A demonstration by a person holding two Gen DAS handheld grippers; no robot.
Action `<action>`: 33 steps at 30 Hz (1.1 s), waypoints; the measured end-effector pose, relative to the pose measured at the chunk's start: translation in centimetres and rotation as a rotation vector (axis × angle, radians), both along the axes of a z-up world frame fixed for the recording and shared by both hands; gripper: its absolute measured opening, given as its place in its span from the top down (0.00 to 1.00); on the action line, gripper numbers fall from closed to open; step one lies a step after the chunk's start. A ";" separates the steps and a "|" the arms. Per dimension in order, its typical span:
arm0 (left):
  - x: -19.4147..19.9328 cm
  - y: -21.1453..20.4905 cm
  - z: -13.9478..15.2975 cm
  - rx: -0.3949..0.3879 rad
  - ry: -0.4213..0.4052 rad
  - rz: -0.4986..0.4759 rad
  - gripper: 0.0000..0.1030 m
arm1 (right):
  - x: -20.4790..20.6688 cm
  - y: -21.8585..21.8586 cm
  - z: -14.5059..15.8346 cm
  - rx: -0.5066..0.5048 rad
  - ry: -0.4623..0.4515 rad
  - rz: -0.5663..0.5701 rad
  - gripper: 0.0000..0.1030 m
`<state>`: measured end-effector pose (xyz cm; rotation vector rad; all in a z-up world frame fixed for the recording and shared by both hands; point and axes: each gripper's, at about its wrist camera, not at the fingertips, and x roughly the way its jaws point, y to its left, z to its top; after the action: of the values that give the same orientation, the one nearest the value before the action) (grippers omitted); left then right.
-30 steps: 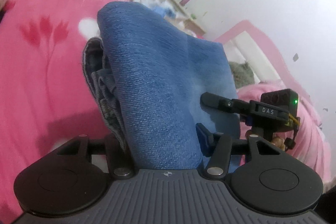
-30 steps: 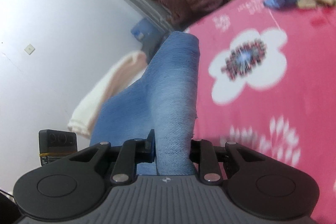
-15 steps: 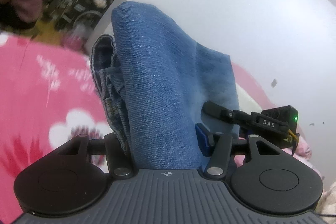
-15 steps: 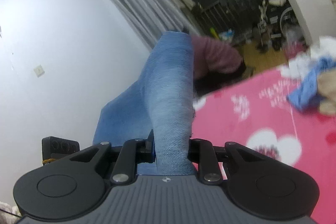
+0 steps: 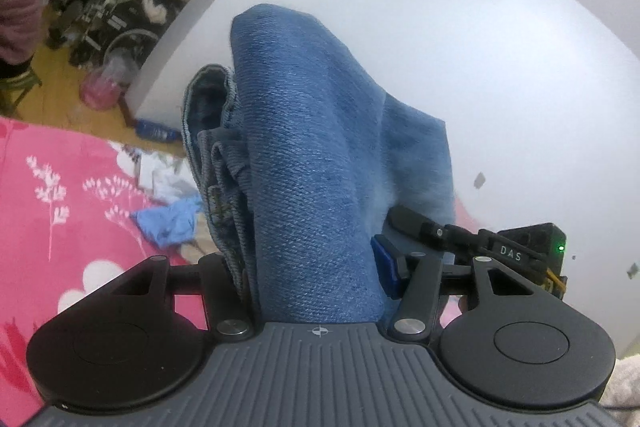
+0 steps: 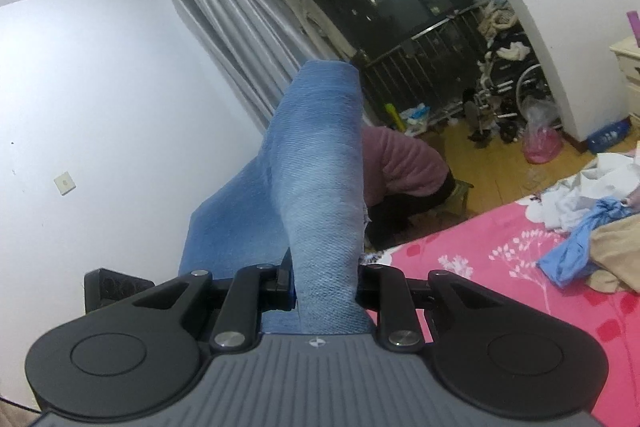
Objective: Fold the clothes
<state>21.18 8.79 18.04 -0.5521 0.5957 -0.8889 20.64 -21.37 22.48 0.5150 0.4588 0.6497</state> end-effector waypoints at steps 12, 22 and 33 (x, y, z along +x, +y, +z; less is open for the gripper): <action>4.0 4.8 2.0 0.115 0.073 0.226 0.47 | 10.1 3.0 -4.2 0.202 0.105 0.229 0.76; 9.7 14.9 11.3 0.214 0.093 0.407 0.47 | 23.7 14.4 -1.6 0.395 0.145 0.483 0.77; 19.1 31.1 2.0 0.186 0.282 0.547 0.47 | 34.8 33.5 -9.9 0.341 0.424 0.613 0.77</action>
<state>40.27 39.86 20.01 -0.6348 0.7260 -0.2365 55.39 12.13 12.59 0.8537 0.9322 1.2277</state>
